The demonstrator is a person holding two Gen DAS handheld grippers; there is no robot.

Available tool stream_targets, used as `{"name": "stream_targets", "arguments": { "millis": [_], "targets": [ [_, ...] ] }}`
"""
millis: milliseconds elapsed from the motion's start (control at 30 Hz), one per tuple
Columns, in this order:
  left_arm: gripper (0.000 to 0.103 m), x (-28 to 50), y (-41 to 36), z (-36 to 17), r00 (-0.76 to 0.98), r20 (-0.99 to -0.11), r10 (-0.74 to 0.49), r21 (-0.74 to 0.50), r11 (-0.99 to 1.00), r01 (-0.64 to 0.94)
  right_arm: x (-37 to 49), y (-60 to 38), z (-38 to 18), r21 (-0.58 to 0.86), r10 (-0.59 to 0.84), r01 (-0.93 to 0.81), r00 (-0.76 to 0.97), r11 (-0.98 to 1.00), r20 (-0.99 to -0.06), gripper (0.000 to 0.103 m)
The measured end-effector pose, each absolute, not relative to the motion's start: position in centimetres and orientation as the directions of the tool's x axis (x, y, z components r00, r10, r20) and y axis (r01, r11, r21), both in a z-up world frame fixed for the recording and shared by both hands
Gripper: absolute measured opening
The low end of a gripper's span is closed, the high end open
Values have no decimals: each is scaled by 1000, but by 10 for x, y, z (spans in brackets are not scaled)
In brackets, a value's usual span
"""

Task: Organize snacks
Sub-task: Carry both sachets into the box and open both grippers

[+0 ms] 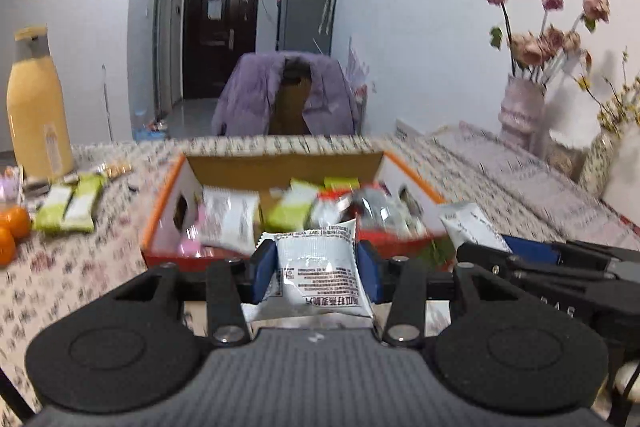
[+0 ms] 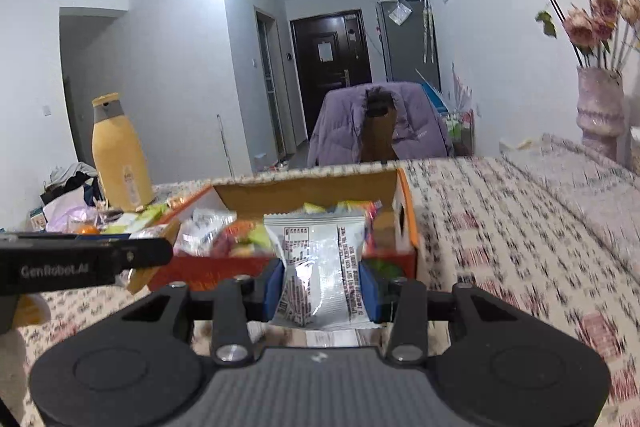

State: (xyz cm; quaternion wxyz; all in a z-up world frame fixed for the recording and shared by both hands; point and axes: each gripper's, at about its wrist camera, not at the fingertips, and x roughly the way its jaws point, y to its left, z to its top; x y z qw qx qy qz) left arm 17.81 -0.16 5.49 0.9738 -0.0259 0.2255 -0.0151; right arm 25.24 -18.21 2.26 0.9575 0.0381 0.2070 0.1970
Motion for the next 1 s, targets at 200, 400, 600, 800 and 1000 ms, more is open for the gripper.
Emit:
{"name": "stream_targets", "arguments": {
  "millis": [200,400,600,800,1000],
  "targets": [
    [45,221,13,71,903,-429,-2,-82,996,-37,293,-157,48,123,396,-378,844,918,-362,40],
    [45,263,36,68,898,-440,23,-147,984,-97,336,-132,55,105,373,-361,848,927,-376,40],
    [45,294,46,53,895,-437,85,-130,979,-157,370,-113,38,85,351,-345,852,935,-388,40],
    [46,311,53,28,885,-450,119,-111,976,-188,386,-115,9,109,359,-345,848,932,-389,40],
    [60,309,64,23,886,-452,101,-135,974,-180,389,-125,5,143,364,-335,840,931,-402,66]
  ]
}}
